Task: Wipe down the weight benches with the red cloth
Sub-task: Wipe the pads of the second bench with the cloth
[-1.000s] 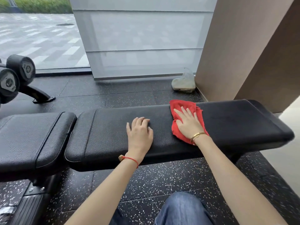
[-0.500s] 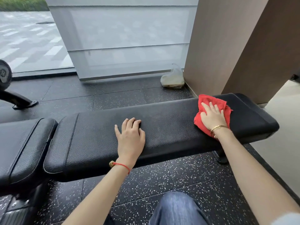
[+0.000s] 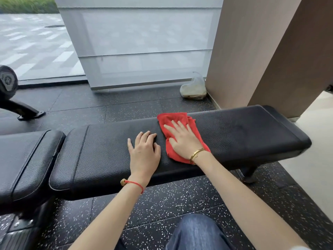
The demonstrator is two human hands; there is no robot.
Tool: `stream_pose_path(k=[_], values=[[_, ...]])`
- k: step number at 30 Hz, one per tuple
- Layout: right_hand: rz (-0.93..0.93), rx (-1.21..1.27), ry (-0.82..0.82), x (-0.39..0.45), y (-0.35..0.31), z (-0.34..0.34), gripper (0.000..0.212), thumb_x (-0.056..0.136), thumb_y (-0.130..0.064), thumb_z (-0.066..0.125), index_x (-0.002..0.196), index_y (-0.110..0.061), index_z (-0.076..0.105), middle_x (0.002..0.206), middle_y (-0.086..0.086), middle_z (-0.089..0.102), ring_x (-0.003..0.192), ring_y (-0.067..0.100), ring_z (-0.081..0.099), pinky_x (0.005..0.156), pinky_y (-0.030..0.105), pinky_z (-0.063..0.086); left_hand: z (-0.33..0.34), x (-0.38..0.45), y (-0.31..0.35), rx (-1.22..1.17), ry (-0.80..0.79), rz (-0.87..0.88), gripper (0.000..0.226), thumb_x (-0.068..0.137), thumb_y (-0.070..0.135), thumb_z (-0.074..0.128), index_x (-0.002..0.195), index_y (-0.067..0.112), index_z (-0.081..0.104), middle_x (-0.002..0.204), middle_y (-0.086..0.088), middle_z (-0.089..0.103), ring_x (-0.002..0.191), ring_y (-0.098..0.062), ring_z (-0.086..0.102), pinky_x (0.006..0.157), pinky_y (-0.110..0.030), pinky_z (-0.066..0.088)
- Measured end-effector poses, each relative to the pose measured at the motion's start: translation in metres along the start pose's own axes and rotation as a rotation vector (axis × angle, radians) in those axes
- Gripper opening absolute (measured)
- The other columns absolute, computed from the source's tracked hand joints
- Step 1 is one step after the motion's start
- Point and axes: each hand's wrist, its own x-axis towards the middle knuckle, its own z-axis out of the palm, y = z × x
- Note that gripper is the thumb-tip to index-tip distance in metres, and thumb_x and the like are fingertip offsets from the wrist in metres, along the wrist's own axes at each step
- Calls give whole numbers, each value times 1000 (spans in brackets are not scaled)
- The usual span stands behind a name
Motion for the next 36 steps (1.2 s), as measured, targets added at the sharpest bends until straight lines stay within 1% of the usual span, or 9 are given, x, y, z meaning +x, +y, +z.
stream_pose_path(k=[3,7,13,16,20,25,30,33,36], values=[[-29,15,20,-21,0,2,56,97,-27,39,151,-34,25,163,-1,13,150,17,6,122,41,-2,-1,-1,-4,-28,9,1,39,94,24,50,132,21,58,146,4,50,143,-17,34,122,-53,11],[23,65,56,-45,17,-1,55,97,-28,39,150,-37,27,162,-6,14,150,14,6,123,38,-3,-3,-2,-5,-69,29,2,37,93,21,52,129,19,60,143,2,53,142,-17,37,122,-51,12],[289,43,133,-41,49,-9,54,98,-30,36,151,-34,26,163,-2,12,150,18,7,123,40,-2,-4,-3,-7,-56,9,18,38,96,23,49,133,19,57,146,3,50,144,-17,34,123,-50,11],[371,16,111,-19,52,-13,55,98,-32,31,153,-32,22,163,1,9,151,21,5,122,42,-3,-10,-4,-10,-55,5,36,36,95,22,51,129,19,60,141,2,54,139,-18,40,122,-49,16],[305,5,41,13,27,-11,56,98,-32,28,153,-32,20,163,2,7,151,23,3,122,45,-5,-24,-7,-34,18,62,26,32,91,20,55,122,19,63,132,1,59,130,-20,48,118,-48,23],[90,8,-12,24,-38,12,56,97,-34,29,153,-33,20,163,2,8,151,23,3,122,45,-5,-44,-10,-72,66,104,-54,32,89,18,58,121,16,63,130,-3,61,127,-25,49,114,-49,28],[-46,6,60,0,-80,31,54,99,-42,32,151,-32,26,162,3,15,150,23,8,122,43,-3,-50,-13,-83,82,125,-86,33,88,17,59,121,15,64,129,-4,61,127,-26,49,113,-51,30],[-63,109,82,-13,-82,29,51,101,-44,30,151,-32,28,161,1,20,150,19,10,123,40,-2,-47,-15,-83,104,138,-87,33,88,18,59,121,16,64,129,-3,61,127,-26,49,112,-51,29],[-18,215,163,-22,-75,20,51,101,-41,34,151,-28,30,160,2,25,149,17,15,123,37,4,-46,-15,-84,112,139,-99,33,88,21,58,120,18,63,129,-1,60,127,-24,49,113,-49,28]])
